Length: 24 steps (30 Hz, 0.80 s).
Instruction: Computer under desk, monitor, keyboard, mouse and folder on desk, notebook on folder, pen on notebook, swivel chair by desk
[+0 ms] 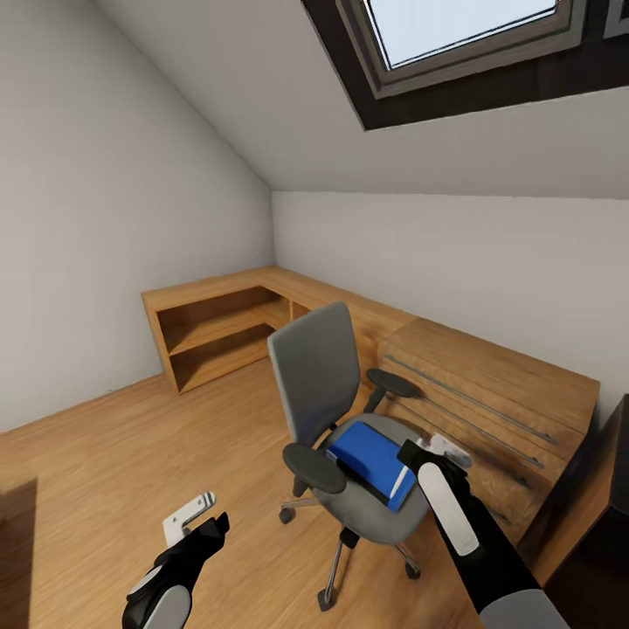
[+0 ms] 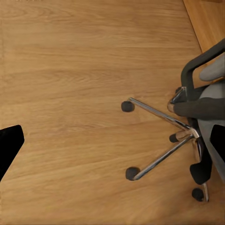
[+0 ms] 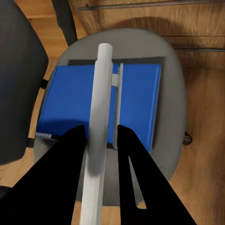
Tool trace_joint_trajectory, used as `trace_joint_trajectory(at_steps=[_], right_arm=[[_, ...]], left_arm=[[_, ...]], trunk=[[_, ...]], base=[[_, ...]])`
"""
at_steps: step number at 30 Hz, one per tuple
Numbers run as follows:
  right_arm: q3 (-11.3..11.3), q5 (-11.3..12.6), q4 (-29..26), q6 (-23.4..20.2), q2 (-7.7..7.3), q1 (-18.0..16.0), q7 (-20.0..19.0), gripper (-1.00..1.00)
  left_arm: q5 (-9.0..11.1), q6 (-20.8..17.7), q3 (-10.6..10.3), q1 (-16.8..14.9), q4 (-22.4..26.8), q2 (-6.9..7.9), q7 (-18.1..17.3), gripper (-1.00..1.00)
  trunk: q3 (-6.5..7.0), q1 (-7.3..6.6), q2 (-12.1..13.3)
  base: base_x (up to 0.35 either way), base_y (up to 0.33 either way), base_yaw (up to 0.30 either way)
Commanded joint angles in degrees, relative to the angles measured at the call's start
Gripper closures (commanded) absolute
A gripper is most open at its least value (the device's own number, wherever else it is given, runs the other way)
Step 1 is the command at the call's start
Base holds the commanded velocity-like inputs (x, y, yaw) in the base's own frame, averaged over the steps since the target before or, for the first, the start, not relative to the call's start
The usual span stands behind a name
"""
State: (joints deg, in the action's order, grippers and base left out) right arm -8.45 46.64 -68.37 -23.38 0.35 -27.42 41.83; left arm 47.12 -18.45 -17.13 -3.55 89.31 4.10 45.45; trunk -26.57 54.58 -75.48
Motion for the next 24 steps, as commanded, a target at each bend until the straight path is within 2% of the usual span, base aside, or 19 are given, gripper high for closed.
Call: trace_joint_trajectory(at_steps=[1,7,8,24], right_arm=[[-0.1,0.4,-0.4,-0.2,-0.01,0.2,0.5,1.0],[0.0,1.1,-4.3,-0.2,0.04,1.8,0.8,1.0],[0.0,1.9,-5.6,-0.2,0.07,2.4,1.0,1.0],[0.0,2.0,-5.9,-0.3,-0.02,2.5,1.0,1.0]], left_arm=[[0.2,-0.2,-0.1,-0.1,0.1,0.07,0.4,-1.0],[0.2,-0.3,-0.2,-0.1,0.1,0.03,0.4,-1.0],[0.3,-0.3,-0.2,-0.1,0.1,0.03,0.4,-1.0],[0.3,-0.4,-0.7,-0.1,0.0,0.03,0.3,-1.0]], trunk=[[0.12,-0.23,0.4],[1.2,-1.54,2.8],[1.38,-1.76,3.2],[4.25,-5.28,9.6]], base=[[0.0,0.0,0.0],[0.0,0.0,0.0],[0.0,0.0,0.0],[0.0,0.0,0.0]])
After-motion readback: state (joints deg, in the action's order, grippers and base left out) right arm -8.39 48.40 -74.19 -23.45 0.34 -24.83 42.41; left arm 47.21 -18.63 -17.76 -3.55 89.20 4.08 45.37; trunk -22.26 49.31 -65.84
